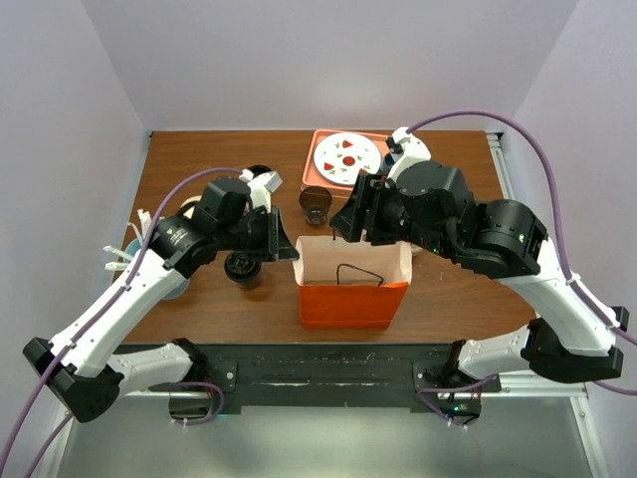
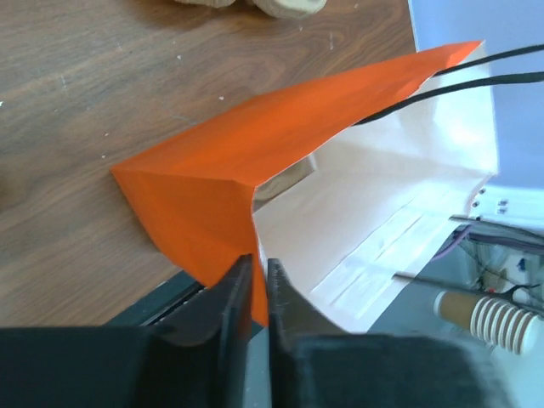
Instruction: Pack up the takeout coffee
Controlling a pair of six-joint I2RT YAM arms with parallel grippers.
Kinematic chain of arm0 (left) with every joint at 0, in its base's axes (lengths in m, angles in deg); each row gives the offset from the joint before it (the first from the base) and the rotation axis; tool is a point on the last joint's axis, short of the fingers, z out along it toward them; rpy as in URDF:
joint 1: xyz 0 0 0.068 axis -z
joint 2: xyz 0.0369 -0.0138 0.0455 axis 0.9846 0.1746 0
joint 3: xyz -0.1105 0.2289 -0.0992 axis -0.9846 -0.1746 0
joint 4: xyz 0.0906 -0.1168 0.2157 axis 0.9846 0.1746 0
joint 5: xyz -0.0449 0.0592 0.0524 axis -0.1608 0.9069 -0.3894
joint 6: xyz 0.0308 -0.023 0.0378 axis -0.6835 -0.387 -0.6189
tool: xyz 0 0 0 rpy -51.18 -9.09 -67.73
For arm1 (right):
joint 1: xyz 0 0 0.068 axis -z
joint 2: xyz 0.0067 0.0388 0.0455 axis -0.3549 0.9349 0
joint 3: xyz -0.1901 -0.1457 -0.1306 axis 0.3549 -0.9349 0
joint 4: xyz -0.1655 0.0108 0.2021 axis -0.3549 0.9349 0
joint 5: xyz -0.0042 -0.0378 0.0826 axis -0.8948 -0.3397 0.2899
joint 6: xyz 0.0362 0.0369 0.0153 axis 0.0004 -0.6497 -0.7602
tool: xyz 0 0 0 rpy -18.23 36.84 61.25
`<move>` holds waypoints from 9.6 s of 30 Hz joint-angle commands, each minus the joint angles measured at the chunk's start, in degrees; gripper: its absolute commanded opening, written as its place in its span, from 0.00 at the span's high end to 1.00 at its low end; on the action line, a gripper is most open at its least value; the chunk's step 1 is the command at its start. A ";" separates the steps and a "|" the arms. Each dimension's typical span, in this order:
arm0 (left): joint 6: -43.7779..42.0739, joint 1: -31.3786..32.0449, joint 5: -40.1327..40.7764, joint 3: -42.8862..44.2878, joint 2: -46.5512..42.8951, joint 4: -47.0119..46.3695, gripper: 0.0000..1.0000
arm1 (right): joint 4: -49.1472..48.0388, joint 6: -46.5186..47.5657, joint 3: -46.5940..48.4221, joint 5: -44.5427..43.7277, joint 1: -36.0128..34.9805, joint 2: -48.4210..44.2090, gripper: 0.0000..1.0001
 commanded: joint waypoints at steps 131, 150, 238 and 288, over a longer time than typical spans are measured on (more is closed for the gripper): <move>18.32 -11.22 49.11 18.05 23.57 20.44 1.00 | 12.60 -10.60 -26.19 -11.85 -0.65 -9.98 0.56; 6.79 -11.66 47.54 41.32 26.56 20.43 1.00 | -7.43 -16.65 -30.59 -2.45 -0.65 -4.53 0.88; 11.26 21.84 18.45 52.60 50.92 12.29 0.45 | 18.91 -16.57 -24.09 -17.13 -0.74 -36.62 0.39; 0.98 -17.72 23.93 24.40 6.01 24.66 0.19 | -1.98 2.57 -40.79 0.34 20.85 -6.64 0.26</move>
